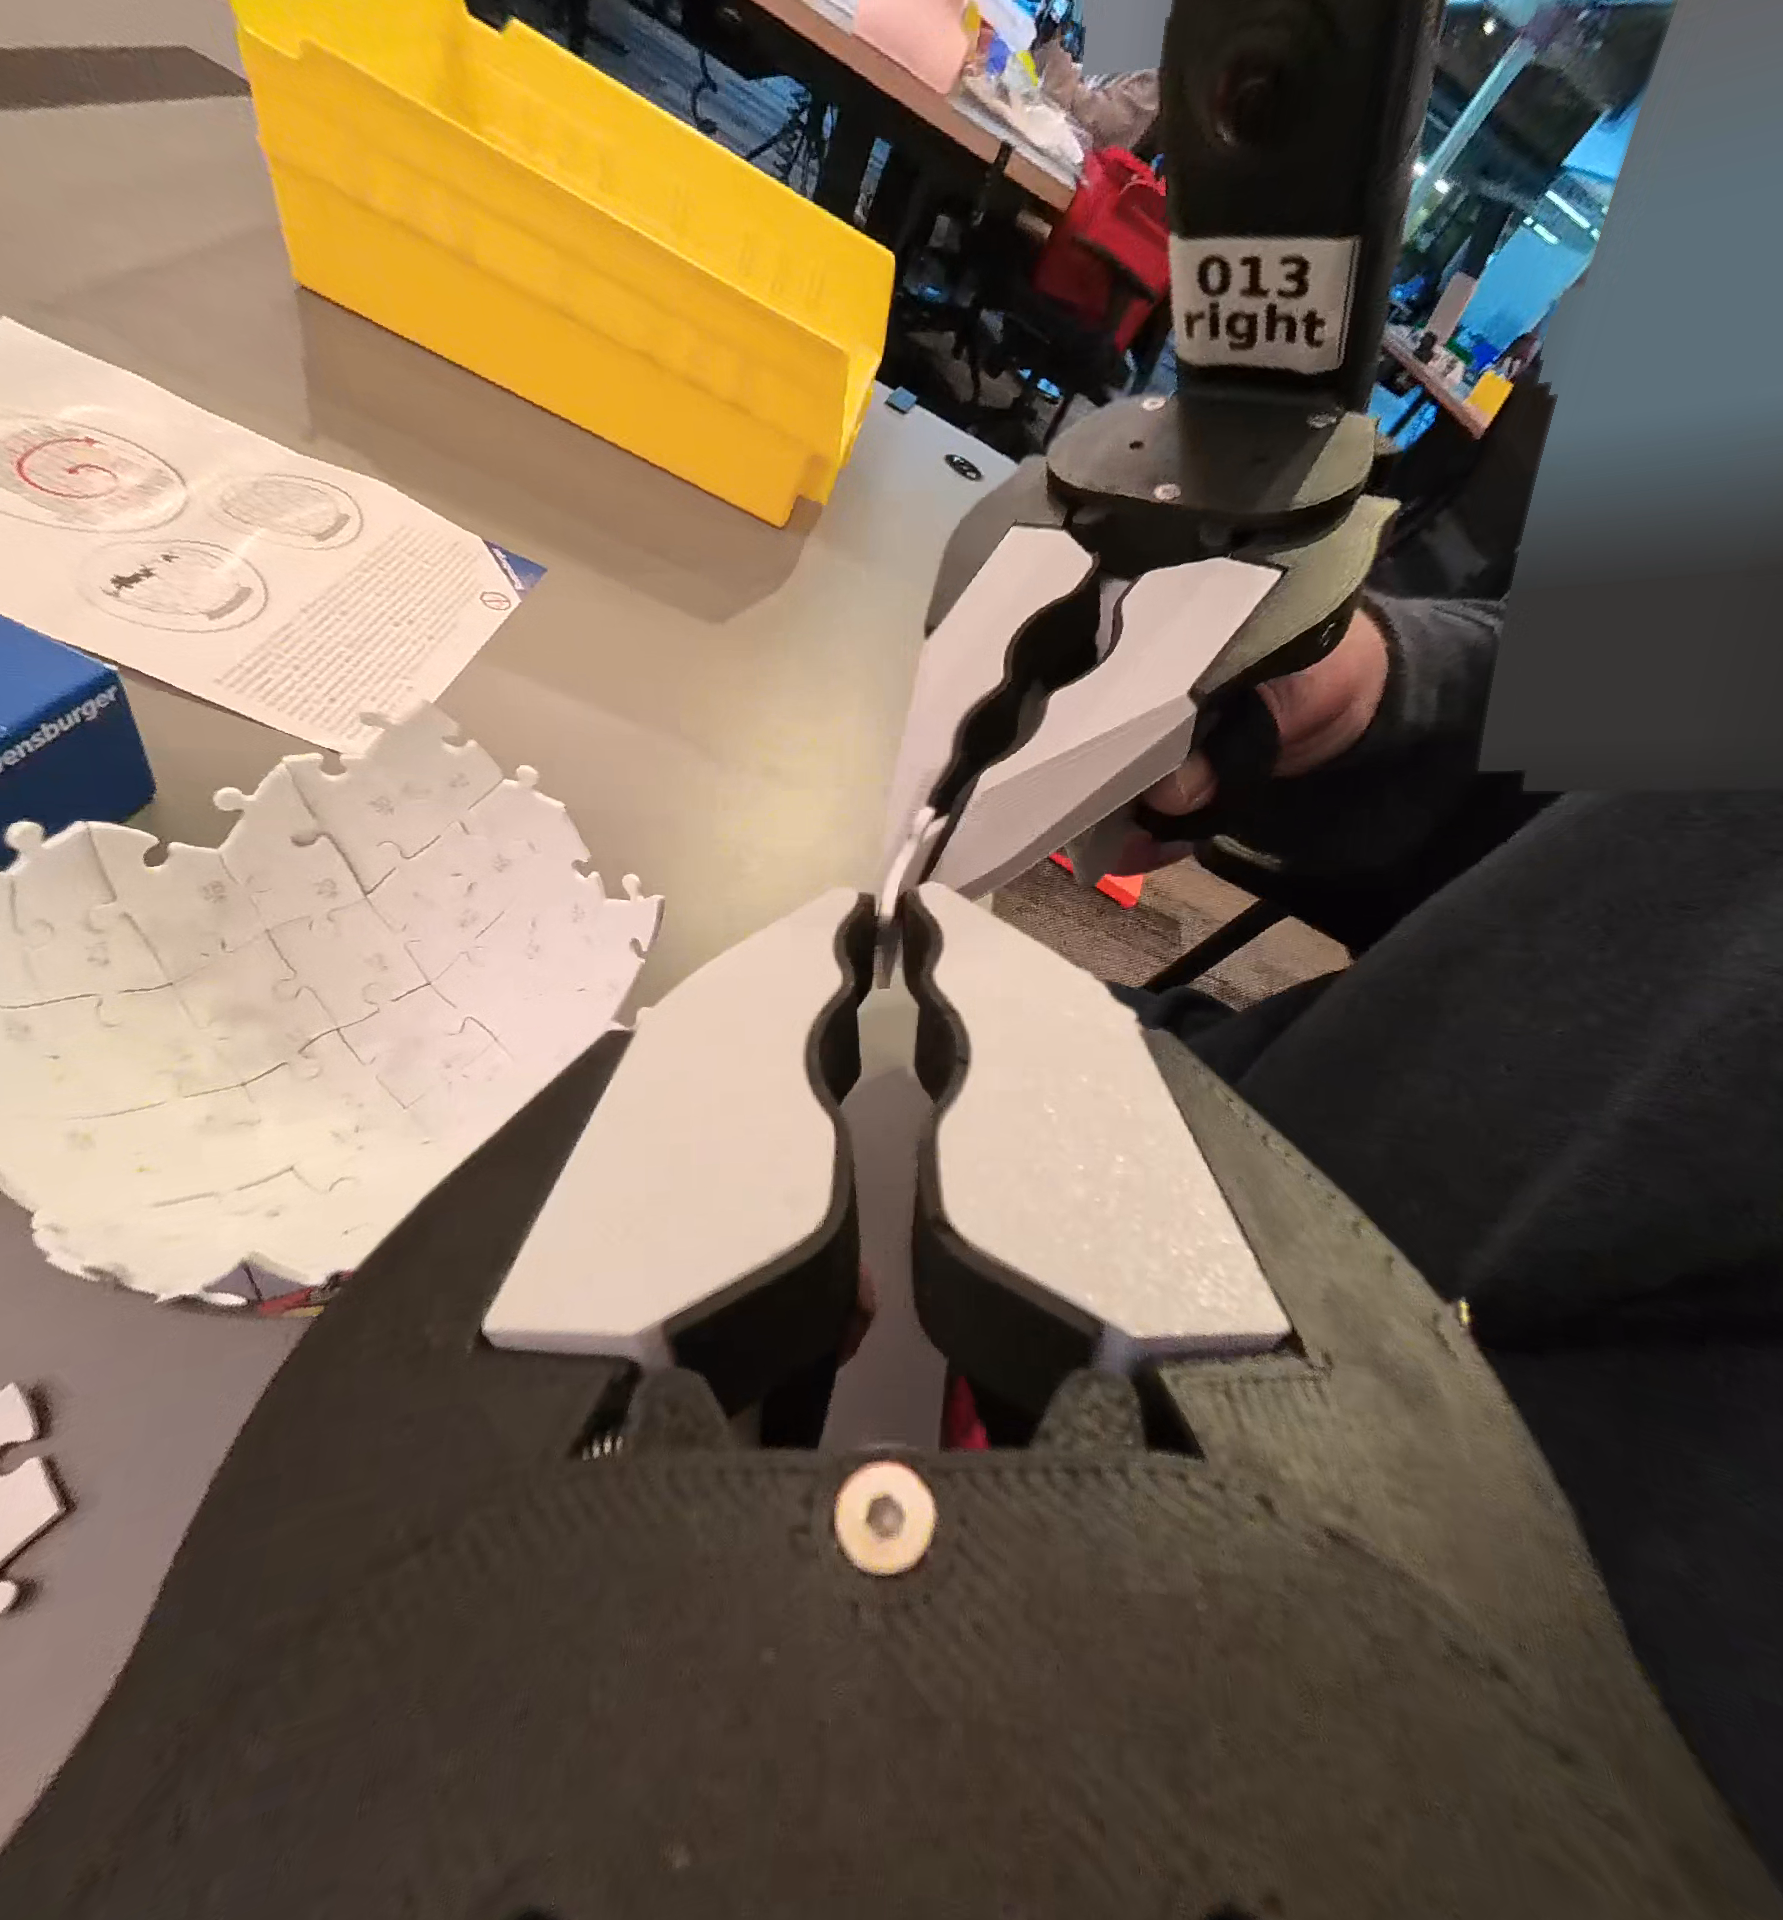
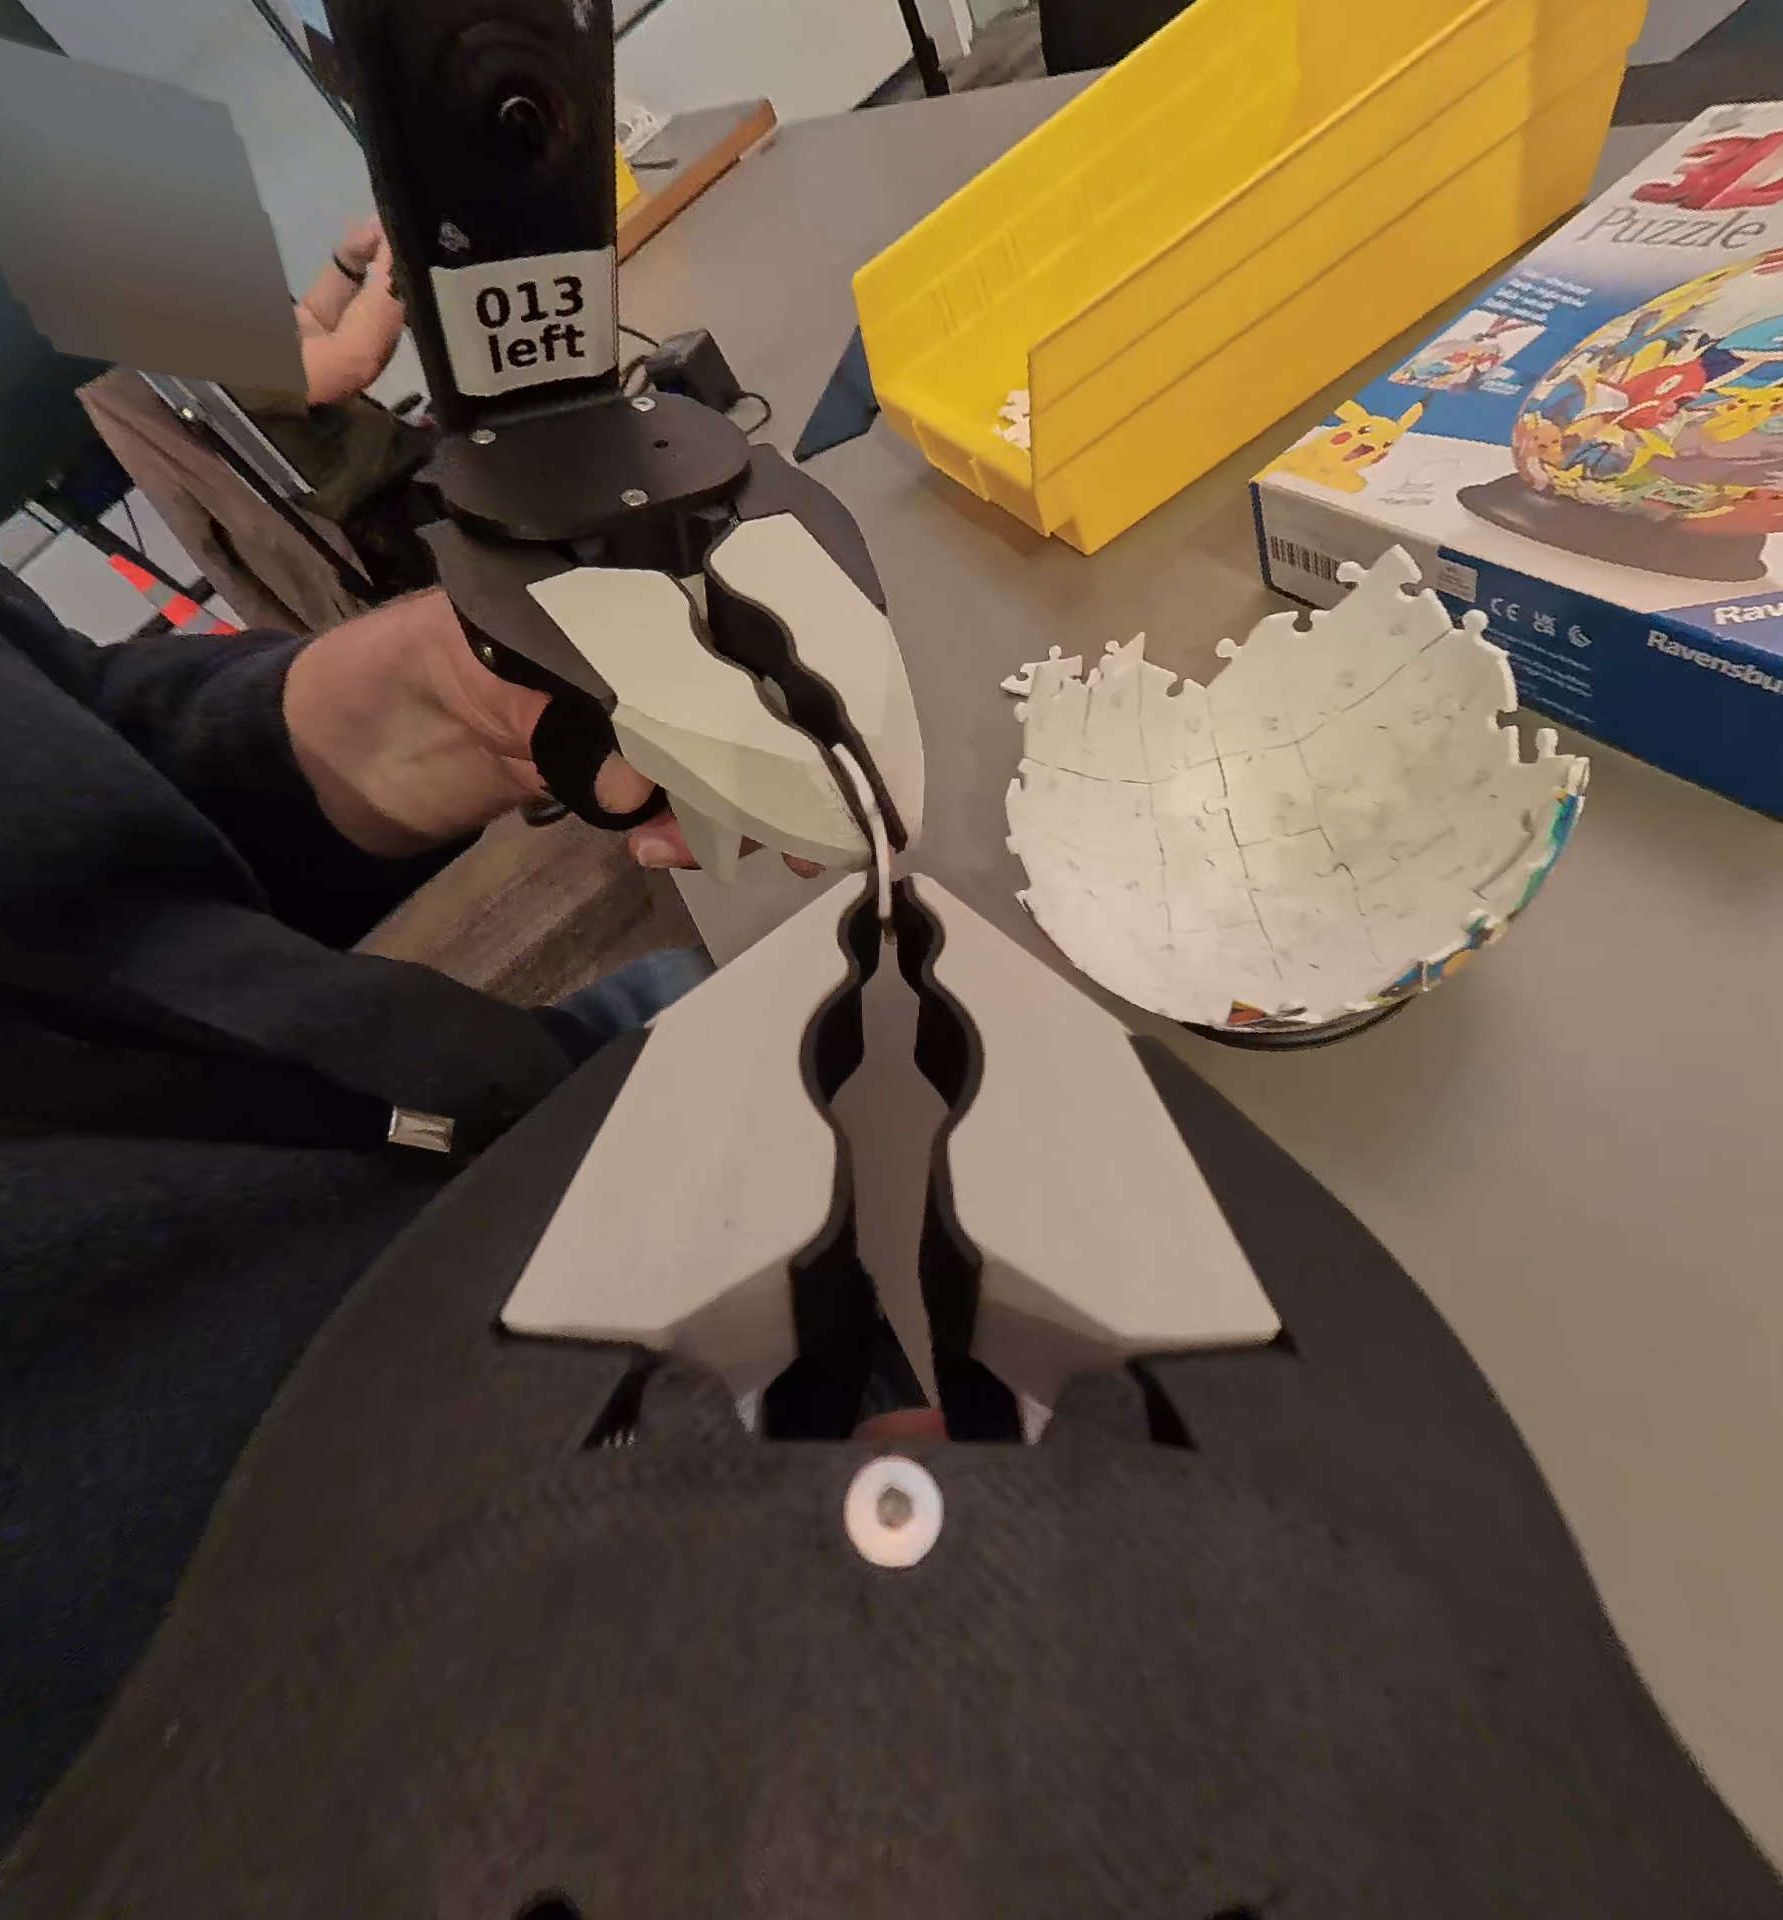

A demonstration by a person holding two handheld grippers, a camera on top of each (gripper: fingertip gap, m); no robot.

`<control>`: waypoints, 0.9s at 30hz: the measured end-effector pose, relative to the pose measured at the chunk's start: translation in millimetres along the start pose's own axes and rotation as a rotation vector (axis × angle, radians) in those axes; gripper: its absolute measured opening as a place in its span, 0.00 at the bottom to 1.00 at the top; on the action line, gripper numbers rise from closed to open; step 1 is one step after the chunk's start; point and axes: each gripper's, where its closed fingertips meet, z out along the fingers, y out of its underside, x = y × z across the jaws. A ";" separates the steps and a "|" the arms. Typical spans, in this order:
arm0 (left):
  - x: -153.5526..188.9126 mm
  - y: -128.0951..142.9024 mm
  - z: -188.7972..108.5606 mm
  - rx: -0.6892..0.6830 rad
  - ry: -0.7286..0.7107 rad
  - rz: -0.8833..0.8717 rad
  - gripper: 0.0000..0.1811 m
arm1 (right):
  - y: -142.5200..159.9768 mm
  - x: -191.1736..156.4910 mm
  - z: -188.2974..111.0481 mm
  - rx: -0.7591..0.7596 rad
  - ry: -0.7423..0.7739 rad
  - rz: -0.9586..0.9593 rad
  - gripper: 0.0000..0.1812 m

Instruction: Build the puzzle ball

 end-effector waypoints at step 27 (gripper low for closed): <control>-165.9 -1.3 -12.6 -0.629 -0.511 0.313 0.37 | 12.4 40.2 -19.5 0.080 0.049 0.168 0.00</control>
